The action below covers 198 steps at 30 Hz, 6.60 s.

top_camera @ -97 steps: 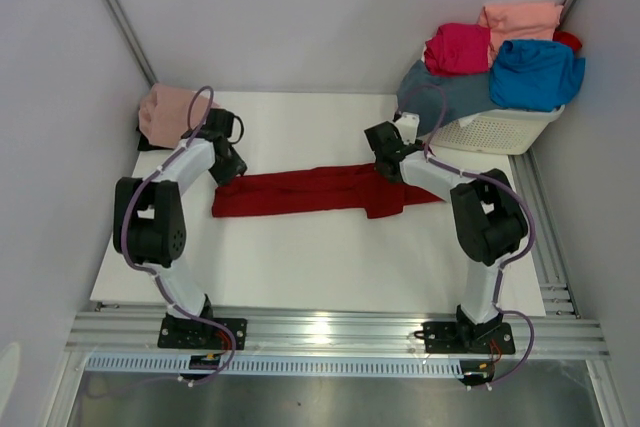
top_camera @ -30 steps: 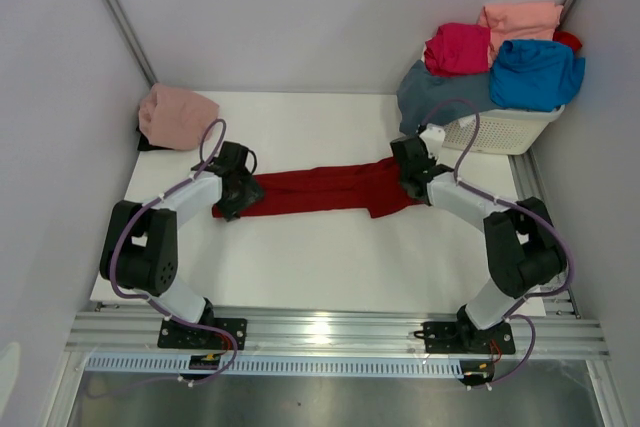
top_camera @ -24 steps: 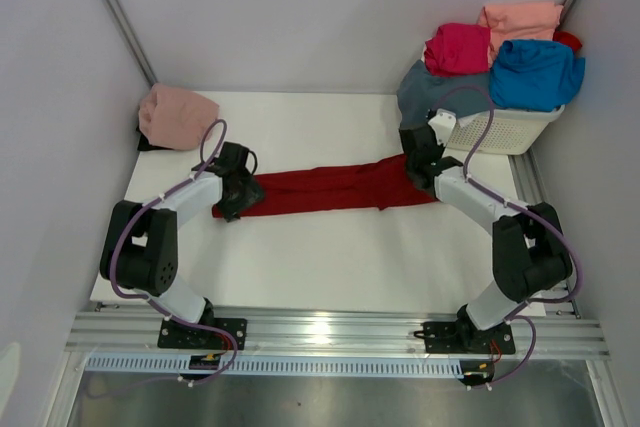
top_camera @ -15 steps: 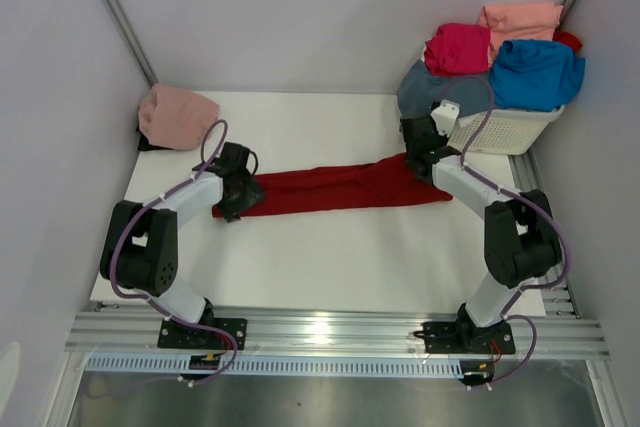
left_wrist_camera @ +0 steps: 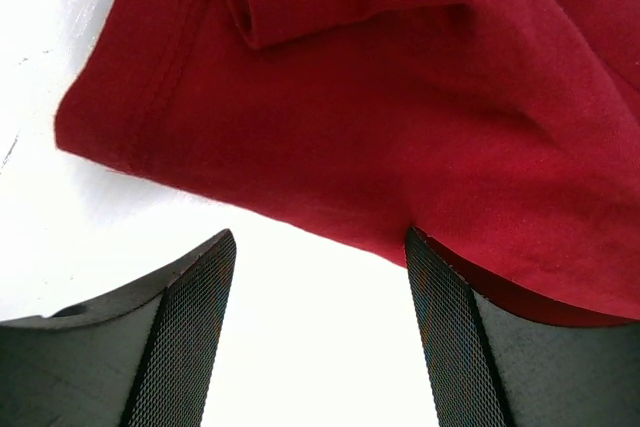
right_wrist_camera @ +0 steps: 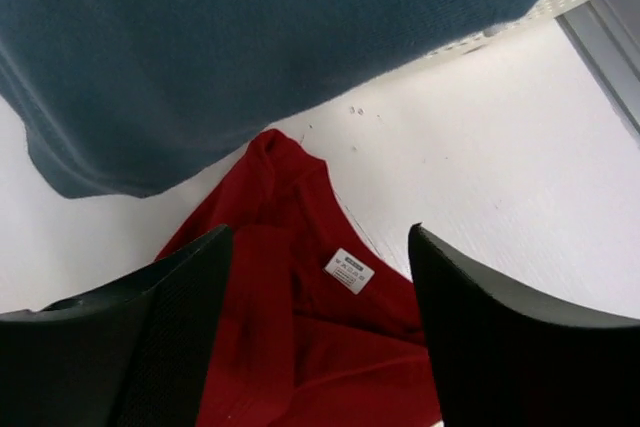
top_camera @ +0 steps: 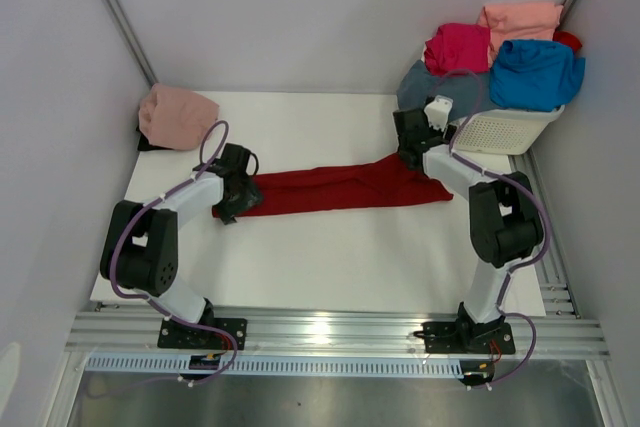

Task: Fold and stack the t-shirts
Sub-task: Fold the other side of the tshirt into a rectangle, then rotate the tshirt 90 degrees

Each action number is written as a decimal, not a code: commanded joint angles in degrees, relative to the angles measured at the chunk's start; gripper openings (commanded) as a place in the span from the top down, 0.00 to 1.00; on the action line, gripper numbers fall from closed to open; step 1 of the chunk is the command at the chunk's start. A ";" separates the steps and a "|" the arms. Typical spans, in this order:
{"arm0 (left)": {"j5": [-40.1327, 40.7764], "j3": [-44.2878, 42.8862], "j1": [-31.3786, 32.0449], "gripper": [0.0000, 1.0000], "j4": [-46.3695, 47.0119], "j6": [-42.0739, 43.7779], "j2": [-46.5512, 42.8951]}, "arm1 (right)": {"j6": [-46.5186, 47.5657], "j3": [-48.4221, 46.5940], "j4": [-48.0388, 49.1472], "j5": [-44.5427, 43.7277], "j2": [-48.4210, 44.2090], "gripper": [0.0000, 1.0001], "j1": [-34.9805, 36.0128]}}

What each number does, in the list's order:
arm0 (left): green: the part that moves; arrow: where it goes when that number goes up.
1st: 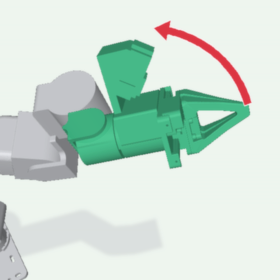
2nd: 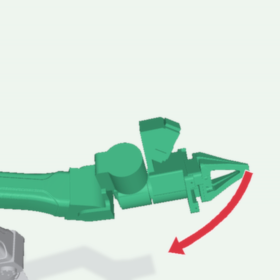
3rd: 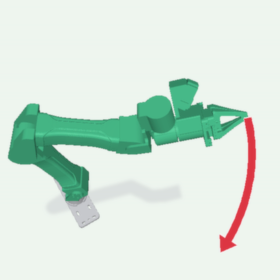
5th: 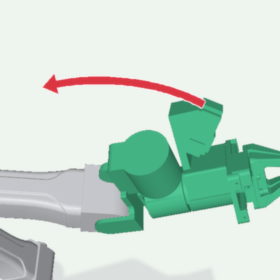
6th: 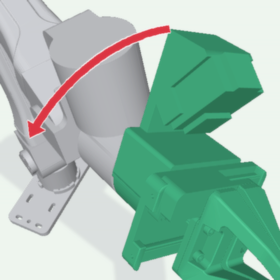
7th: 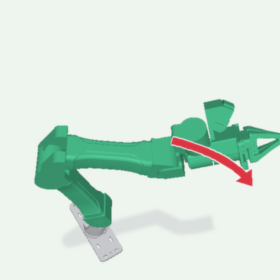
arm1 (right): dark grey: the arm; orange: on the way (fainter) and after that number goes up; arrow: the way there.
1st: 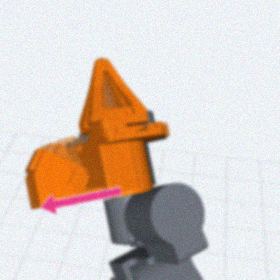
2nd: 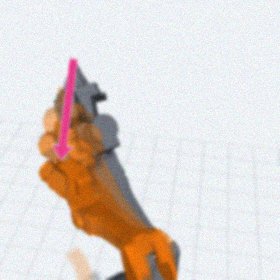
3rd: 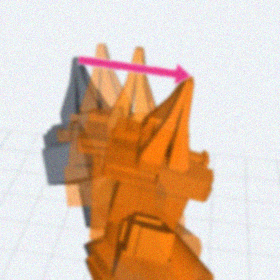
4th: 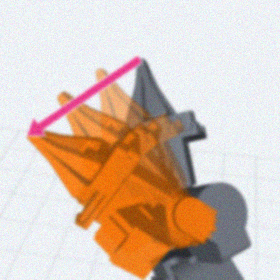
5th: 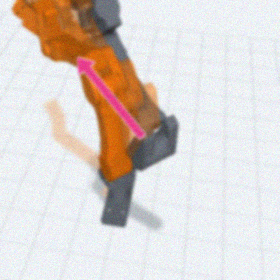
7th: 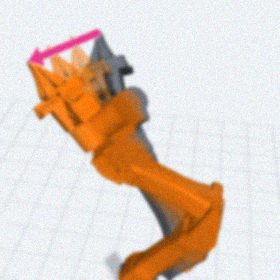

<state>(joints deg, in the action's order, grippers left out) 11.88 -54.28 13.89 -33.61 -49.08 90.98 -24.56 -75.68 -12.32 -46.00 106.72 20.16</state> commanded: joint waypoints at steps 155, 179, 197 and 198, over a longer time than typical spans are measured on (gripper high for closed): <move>21.52 7.35 27.68 0.48 -19.21 0.31 -18.82 | 0.39 22.15 1.42 48.90 -14.43 0.75 25.72; 5.61 13.41 29.88 0.67 -1.55 7.60 -33.59 | 2.94 10.03 4.32 49.51 -0.02 0.79 24.57; 3.06 17.46 32.16 0.73 1.00 7.07 -26.04 | 4.52 -3.15 1.86 47.40 9.20 0.85 23.87; 3.32 17.28 32.16 0.73 1.00 7.24 -25.59 | 4.60 -3.68 2.12 47.58 9.65 0.84 23.87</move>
<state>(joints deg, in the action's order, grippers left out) 14.96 -37.17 45.56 -34.46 -42.81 64.45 -20.84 -76.49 -10.50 2.31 114.39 44.38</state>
